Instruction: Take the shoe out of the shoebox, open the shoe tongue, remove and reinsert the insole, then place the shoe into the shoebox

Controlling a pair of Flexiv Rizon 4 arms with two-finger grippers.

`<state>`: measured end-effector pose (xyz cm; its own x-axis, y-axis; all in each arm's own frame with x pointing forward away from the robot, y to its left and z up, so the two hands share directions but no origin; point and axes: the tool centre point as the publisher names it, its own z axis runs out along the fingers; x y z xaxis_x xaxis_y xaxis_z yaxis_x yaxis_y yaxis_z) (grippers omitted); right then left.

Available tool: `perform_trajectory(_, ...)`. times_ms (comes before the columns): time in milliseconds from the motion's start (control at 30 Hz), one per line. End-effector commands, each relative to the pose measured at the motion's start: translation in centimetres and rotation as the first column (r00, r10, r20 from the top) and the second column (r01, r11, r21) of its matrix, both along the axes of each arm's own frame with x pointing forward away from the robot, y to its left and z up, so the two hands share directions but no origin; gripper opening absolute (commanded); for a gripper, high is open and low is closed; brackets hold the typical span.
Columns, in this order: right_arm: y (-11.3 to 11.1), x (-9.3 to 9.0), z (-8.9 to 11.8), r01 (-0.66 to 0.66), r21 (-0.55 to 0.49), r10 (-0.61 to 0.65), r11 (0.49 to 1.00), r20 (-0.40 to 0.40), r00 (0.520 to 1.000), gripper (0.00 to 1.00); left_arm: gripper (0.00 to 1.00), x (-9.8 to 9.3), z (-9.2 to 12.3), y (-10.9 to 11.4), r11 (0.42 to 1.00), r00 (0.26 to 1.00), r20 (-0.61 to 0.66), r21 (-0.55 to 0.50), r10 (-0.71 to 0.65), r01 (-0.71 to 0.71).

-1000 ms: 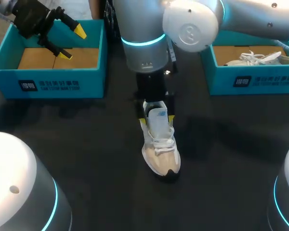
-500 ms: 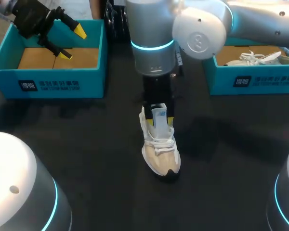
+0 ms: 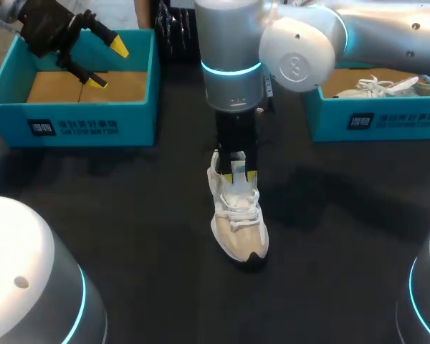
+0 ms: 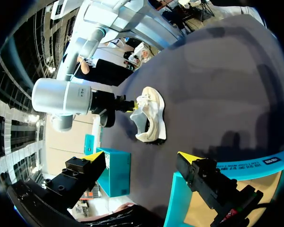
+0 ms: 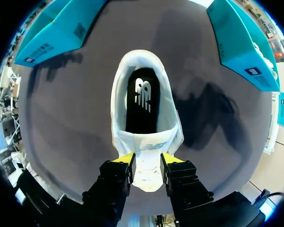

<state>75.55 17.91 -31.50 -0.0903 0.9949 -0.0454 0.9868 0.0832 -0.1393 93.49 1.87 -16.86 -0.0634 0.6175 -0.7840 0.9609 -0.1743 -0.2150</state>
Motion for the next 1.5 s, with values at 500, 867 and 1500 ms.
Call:
perform_trajectory(500, 0.0, 0.0, 0.2, -0.005, 0.018, 0.004, 1.000, 0.032, 0.999, 0.38, 1.00, 0.0, 0.0, 0.0, 1.000, 1.000, 0.001, 0.001, -0.001, 0.001)
perform_trajectory(867, -0.2, 1.2, -1.2, -0.053, 0.035, 0.052, 0.998, 0.024, 0.998, 0.37, 1.00, 0.0, 0.0, 0.0, 1.000, 1.000, 0.001, 0.001, -0.001, 0.001)
perform_trajectory(1500, 1.5, 4.1, 2.3, -0.692, -0.063, 0.688, 0.719, 0.204, 0.697, 0.56, 1.00, 0.0, 0.0, 0.0, 1.000, 1.000, 0.001, 0.001, -0.001, 0.001)
